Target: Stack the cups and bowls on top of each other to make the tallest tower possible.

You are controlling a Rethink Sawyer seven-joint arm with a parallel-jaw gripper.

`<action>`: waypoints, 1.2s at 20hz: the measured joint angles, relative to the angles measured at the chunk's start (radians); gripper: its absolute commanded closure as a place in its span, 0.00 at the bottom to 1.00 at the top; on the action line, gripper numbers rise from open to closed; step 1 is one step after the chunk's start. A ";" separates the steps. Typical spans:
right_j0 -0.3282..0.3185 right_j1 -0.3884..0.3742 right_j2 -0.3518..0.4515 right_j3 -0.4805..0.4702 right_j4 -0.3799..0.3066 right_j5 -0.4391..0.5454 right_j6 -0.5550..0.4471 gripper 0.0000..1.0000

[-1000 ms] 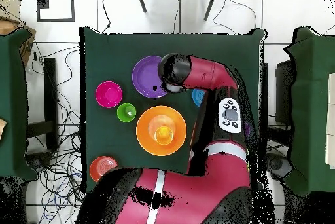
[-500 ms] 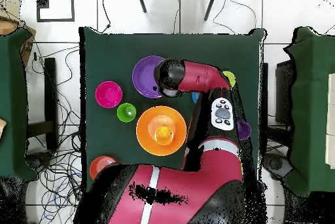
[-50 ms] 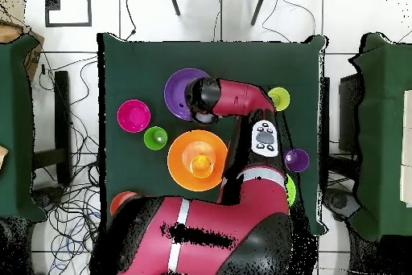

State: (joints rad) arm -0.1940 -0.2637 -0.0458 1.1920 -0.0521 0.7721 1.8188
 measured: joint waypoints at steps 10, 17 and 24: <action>0.002 -0.003 0.000 0.000 0.000 0.000 0.000 0.00; 0.002 -0.005 0.000 0.000 0.000 0.000 0.000 1.00; 0.002 -0.024 0.000 -0.001 0.000 0.000 0.000 1.00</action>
